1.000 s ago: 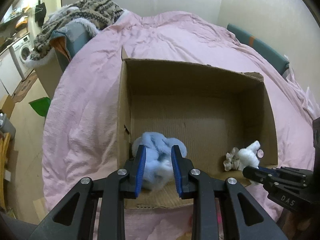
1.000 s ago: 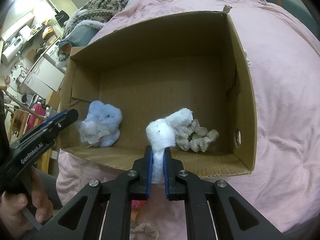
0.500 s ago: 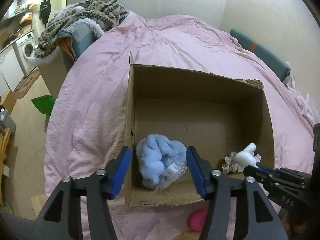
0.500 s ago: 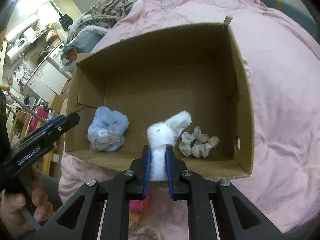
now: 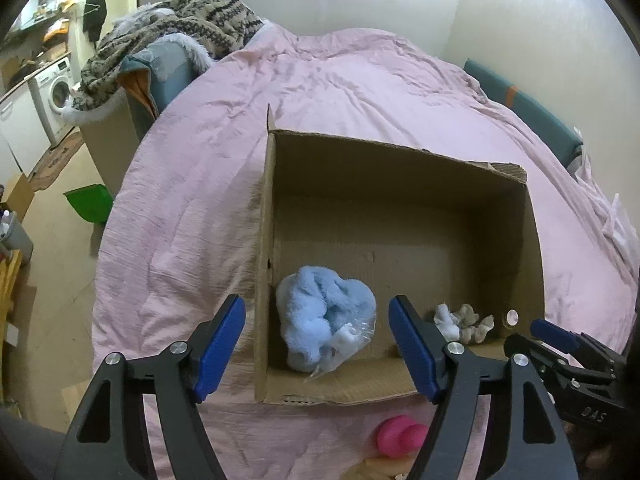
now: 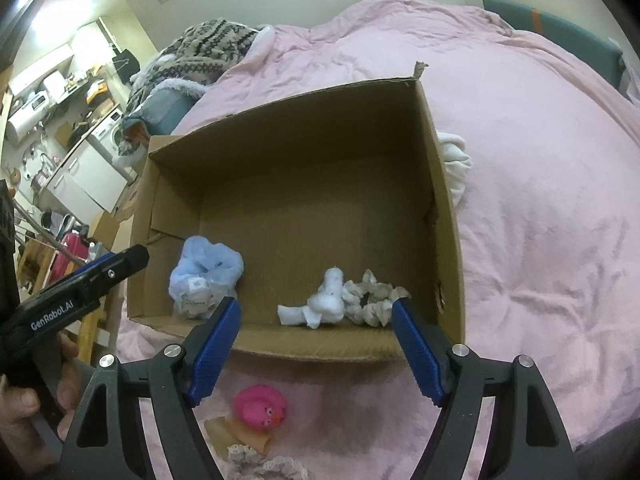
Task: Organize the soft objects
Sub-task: 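Open both tools to release the items in the box and withdraw, then grasp the beige lace scrunchie with the right tool and lift it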
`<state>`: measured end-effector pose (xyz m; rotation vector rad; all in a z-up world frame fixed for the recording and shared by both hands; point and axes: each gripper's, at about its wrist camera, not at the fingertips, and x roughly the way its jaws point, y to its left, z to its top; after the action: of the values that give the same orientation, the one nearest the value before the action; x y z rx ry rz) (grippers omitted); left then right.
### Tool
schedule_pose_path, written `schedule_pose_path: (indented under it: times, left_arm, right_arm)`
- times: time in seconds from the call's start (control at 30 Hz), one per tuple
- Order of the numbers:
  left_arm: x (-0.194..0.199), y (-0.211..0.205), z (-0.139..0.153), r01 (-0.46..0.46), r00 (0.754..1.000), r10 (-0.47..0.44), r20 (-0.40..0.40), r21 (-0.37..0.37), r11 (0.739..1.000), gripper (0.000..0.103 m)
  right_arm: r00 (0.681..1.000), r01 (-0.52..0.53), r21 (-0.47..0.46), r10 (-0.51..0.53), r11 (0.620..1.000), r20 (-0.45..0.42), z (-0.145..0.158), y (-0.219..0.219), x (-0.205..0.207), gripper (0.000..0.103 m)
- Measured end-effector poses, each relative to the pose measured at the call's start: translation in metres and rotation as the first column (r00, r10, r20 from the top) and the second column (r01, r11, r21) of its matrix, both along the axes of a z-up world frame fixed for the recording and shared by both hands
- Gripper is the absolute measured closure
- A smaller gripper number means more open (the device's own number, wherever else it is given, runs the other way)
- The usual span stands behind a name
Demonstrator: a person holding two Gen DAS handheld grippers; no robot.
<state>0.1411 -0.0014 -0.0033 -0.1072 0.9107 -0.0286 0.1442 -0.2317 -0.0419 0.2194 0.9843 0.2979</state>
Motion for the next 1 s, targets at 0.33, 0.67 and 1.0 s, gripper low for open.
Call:
schedule_pose_path:
  times: [0.33, 0.67, 1.0]
  left_arm:
    - [-0.024, 0.001, 0.007, 0.020, 1.000, -0.020, -0.009, 0.016, 1.000, 0.031]
    - [-0.062, 0.007, 0.014, 0.012, 1.000, -0.012, -0.014, 0.005, 1.000, 0.031]
    - [-0.091, 0.029, 0.012, -0.066, 0.996, 0.063, -0.063, -0.038, 0.997, 0.031]
  right_arm:
    - [1.000, -0.027, 0.025, 0.026, 0.999, 0.015, 0.009, 0.002, -0.027, 0.021]
    - [1.000, -0.027, 0.043, 0.026, 0.999, 0.005, 0.014, 0.003, -0.050, 0.021]
    - [0.998, 0.003, 0.113, 0.004, 0.994, -0.060, 0.007, -0.002, -0.067, 0.021]
